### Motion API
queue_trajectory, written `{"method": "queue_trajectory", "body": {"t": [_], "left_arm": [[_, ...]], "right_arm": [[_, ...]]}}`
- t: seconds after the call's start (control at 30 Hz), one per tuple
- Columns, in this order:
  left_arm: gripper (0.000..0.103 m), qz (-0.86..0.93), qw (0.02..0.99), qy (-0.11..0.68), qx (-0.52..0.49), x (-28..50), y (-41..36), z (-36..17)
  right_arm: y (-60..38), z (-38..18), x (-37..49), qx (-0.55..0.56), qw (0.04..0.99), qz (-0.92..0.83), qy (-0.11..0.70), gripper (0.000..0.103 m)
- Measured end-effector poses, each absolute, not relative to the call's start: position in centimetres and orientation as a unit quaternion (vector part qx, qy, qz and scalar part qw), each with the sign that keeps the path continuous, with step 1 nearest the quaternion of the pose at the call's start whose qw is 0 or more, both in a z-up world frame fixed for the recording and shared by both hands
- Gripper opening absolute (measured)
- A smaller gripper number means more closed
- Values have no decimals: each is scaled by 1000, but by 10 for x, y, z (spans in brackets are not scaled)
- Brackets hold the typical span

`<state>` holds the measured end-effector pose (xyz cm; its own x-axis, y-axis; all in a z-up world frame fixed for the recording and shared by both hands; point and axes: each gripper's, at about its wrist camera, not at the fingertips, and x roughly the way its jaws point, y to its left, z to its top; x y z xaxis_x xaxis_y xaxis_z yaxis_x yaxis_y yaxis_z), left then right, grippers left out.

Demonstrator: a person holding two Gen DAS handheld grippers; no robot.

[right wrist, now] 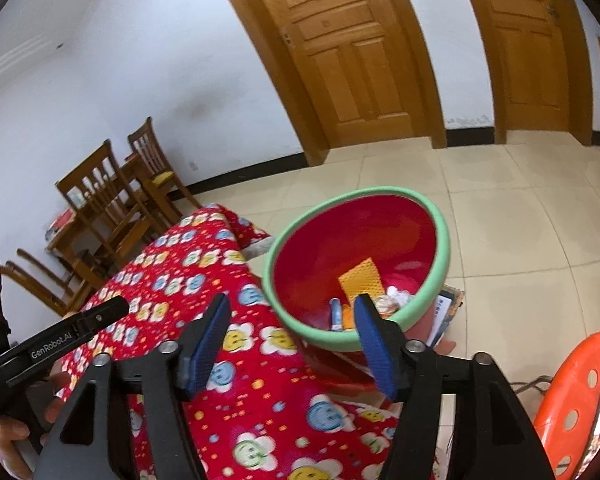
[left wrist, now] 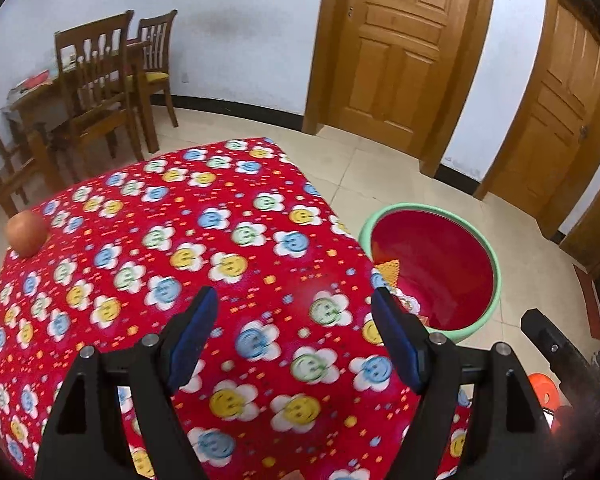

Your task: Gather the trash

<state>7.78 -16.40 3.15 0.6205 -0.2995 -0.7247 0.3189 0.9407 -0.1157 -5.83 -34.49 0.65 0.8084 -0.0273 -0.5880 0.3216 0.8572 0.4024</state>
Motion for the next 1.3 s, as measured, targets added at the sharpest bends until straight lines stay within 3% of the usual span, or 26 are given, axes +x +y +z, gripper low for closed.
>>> {"method": "queue_trajectory", "body": {"t": [0.7,0.77,1.3], "left_arm": [[79,-93,927,362,-15,12,-68,58],[79,-85,930,357,-14,3,-61,59],[81,-46,945,325,-15,-44,-49,54]], "right_arm": [[-249,30,-78,167,943,-15,286,75],[-242,31,-81,160,945,-12,286,80],[-218,26,-100,121,948,-22,292,86]]}}
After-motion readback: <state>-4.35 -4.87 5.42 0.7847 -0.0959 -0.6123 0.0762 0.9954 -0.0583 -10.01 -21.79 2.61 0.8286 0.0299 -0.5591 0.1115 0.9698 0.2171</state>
